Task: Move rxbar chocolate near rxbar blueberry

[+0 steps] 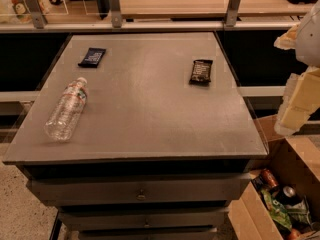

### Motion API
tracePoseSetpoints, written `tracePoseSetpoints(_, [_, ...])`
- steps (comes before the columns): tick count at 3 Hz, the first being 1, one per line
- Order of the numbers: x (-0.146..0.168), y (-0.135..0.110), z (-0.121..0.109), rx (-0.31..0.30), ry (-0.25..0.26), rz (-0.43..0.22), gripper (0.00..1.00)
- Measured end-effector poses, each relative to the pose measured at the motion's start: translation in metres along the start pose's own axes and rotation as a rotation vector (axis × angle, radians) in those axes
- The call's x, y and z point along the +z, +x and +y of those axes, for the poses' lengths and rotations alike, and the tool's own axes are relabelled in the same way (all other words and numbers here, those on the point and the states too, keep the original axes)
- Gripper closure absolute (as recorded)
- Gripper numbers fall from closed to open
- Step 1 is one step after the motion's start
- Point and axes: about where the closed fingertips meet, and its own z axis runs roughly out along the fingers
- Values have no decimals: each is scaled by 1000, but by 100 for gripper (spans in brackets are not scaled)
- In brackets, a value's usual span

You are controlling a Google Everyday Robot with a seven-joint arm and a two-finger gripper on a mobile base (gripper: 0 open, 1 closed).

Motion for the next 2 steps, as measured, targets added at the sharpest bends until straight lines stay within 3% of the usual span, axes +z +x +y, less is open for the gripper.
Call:
tracePoseSetpoints(1, [0,0,0,0,0,0,0])
tracePoseSetpoints(2, [4,-14,-19,-34,11,-7,0])
